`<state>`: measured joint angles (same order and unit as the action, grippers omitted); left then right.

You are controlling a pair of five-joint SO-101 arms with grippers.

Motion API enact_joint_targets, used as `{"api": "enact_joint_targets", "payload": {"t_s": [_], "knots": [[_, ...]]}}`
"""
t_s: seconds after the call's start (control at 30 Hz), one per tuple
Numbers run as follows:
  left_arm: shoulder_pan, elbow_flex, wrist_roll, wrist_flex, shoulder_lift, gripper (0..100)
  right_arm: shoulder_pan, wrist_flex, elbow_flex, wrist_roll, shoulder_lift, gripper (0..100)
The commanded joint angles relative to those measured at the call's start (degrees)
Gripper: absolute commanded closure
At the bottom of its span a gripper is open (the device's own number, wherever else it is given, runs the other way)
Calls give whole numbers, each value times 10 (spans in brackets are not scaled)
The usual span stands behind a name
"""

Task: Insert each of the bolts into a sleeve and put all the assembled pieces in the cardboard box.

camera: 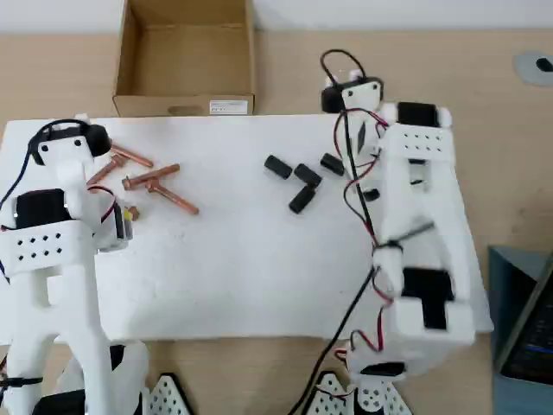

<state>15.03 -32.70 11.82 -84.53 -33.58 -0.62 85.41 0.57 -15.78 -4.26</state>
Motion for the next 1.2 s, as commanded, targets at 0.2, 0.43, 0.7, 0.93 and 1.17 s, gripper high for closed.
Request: {"api": "enact_joint_targets", "payload": {"t_s": [0.2, 0.43, 0.7, 0.93, 1.17], "knots": [[2, 106, -3, -44, 2, 872, -3, 134, -6, 2, 195, 988], [0, 212, -49, -84, 135, 893, -43, 156, 27, 3, 289, 988], [5, 353, -78, -124, 327, 922, -133, 154, 153, -3, 383, 988], [0, 418, -121, -124, 386, 922, -156, 139, 247, -25, 443, 988], [-22, 452, -127, -123, 429, 922, -154, 121, 270, -25, 458, 988]]}}
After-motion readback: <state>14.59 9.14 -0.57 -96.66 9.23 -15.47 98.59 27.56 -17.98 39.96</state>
